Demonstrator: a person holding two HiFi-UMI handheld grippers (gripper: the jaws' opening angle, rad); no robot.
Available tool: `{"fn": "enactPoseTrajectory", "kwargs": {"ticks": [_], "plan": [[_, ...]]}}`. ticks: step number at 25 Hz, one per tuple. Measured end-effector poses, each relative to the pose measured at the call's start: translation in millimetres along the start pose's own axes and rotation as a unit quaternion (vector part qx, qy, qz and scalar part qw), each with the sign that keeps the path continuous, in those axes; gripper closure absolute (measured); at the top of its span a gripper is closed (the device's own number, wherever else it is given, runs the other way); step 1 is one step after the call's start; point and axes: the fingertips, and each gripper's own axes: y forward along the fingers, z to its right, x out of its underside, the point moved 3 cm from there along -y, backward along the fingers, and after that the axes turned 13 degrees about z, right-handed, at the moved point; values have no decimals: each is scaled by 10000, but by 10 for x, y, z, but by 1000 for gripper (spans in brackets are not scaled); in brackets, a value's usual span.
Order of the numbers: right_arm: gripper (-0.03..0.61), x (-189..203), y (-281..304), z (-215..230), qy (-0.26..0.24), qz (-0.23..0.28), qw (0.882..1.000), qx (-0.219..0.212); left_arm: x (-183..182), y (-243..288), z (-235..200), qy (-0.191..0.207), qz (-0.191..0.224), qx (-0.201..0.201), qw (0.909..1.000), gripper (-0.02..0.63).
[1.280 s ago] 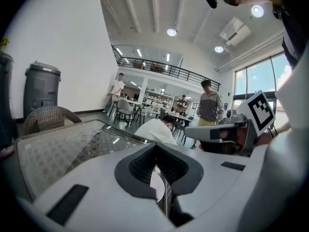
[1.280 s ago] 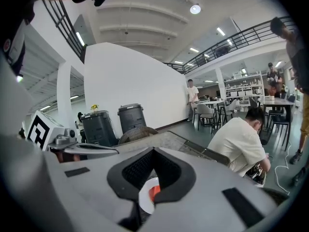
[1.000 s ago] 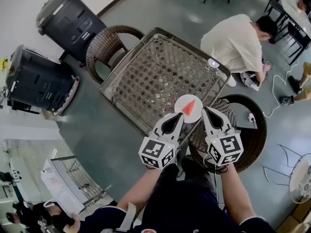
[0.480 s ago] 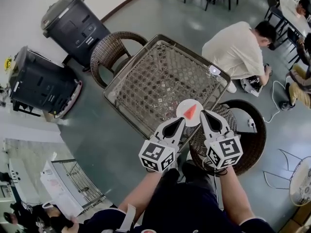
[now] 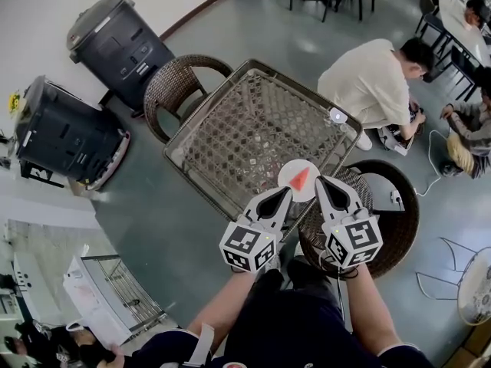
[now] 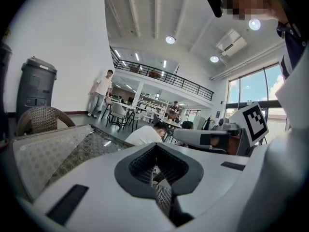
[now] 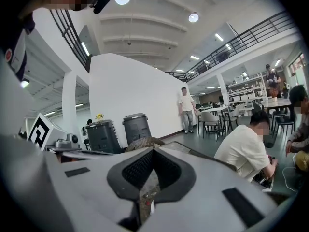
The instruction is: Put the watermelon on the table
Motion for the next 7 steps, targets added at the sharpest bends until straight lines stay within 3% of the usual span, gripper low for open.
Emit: {"fn": "enactPoseTrajectory", "kwargs": {"ticks": [7], "plan": [[575,-36,-12,-10,-21,41,10000,-23,-7,12,16,-36,-5,29,10000,609]]}}
